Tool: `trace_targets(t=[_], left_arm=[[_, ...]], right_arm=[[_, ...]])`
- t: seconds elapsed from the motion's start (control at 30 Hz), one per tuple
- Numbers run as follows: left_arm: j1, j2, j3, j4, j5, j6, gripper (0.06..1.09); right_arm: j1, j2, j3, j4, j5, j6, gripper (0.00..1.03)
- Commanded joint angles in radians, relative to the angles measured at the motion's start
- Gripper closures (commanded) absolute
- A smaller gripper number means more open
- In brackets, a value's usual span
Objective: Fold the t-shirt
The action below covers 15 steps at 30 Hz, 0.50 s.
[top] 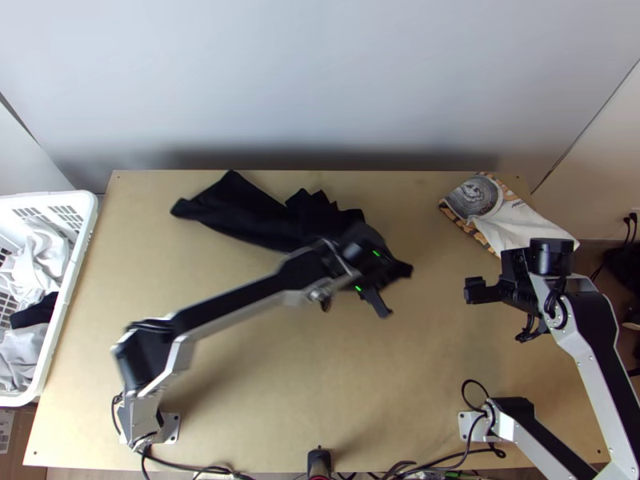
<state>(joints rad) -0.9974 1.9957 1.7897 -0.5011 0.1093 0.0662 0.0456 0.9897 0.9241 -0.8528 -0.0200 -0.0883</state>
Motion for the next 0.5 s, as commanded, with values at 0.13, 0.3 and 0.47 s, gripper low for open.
trace_targets(t=[0.13,0.3,0.47], left_arm=[[-0.086,0.140,0.145,-0.100,0.026,-0.045,0.10],[0.109,0.000,0.157,-0.105,0.026,-0.046,0.10],[0.379,-0.032,0.148,-0.218,0.026,0.001,0.10]], right_arm=[[0.007,0.030,-0.004,0.052,-0.003,0.010,0.05],[0.066,0.040,-0.016,0.064,-0.003,0.009,0.05],[0.138,0.118,-0.016,0.083,-0.005,0.019,0.05]])
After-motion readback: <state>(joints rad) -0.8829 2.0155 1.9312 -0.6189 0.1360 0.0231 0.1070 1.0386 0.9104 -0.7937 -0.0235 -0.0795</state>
